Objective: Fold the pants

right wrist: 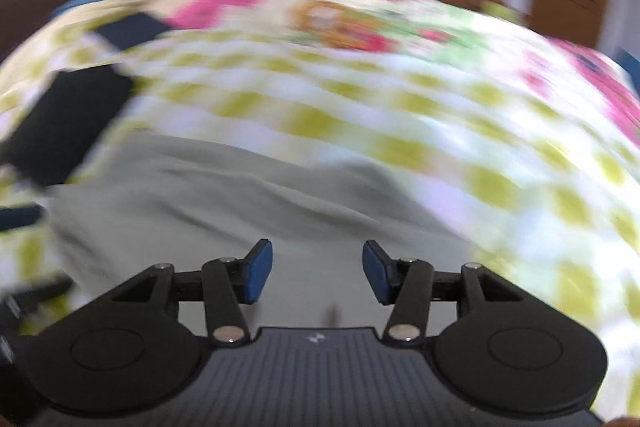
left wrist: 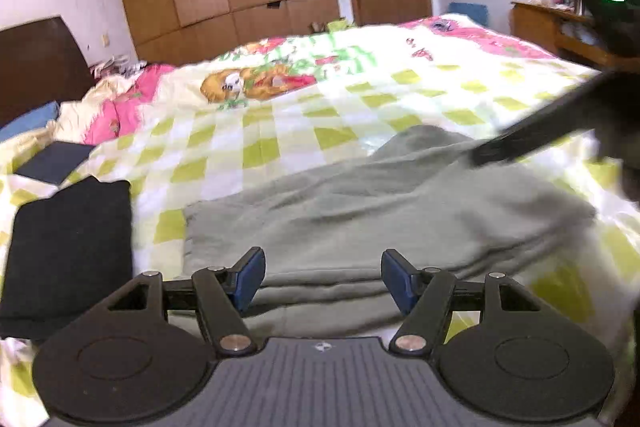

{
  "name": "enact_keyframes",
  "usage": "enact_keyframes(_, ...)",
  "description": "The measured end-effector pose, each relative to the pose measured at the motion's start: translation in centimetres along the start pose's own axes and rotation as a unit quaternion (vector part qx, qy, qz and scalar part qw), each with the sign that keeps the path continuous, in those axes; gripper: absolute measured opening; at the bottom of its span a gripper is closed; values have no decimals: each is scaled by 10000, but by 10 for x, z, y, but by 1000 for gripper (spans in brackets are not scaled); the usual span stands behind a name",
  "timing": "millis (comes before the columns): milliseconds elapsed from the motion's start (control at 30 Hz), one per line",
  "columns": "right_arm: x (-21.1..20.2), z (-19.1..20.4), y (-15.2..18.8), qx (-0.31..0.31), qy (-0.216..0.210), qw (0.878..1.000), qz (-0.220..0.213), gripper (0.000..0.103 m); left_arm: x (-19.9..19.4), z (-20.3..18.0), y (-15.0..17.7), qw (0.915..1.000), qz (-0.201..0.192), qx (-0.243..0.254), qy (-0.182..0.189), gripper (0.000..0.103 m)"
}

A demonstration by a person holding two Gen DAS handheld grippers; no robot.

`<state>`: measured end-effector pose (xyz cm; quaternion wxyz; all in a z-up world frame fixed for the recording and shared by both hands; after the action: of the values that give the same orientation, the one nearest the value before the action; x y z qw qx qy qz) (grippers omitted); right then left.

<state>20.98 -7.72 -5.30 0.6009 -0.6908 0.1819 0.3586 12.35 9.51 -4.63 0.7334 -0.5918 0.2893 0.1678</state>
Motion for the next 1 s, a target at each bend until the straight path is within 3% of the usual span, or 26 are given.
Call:
enact_keyframes(133, 9, -54, 25, 1038, 92, 9943, 210, 51, 41, -17, 37, 9941, 941, 535, -121, 78)
enact_keyframes(233, 24, -71, 42, 1696, -392, 9836, 465, 51, 32, -27, 35, 9916, 856, 925, -282, 77)
enact_keyframes(333, 31, -86, 56, 2035, -580, 9760, 514, 52, 25, -32, 24, 9905, 818, 1046, -350, 77)
enact_keyframes(433, 24, -93, 64, 2633, -1274, 9550, 492, 52, 27, -37, 7, 9906, 673, 1120, -407, 78)
enact_keyframes(567, 18, -94, 76, 3439, -2360, 9066, 647, 53, 36, -46, -6, 9911, 611, 1116, -403, 78)
enact_keyframes(700, 19, -97, 82, 3613, -2684, 8905, 668, 52, 42, -57, -11, 9892, 651, 1234, -438, 78)
enact_keyframes(733, 21, -97, 81, 3729, -2799, 8821, 675, 51, 42, -61, -12, 9886, 625, 1300, -434, 78)
enact_keyframes(833, 28, -93, 80, 3810, -2876, 8751, 790, 14, 33, -69, -15, 9862, 669, 1455, -429, 78)
enact_keyframes(933, 32, -94, 81, 3950, -2989, 8656, 730, 8, 11, -71, -14, 9841, 685, 1577, -447, 79)
enact_keyframes(1000, 26, -104, 80, 3993, -2944, 8667, 522, 6, -2, -74, -15, 9834, 663, 1628, -455, 79)
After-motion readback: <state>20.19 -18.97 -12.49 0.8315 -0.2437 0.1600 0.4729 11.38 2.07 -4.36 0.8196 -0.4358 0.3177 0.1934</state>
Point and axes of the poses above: each gripper's, at about its wrist camera, not at the fingertips, and x roughly the way its jaws point, z to its left, y to its underside, the point moved 10 cm from there along x, roughly the way its jaws point, and after that the axes turned 2 degrees about y, right-handed, at the moved point
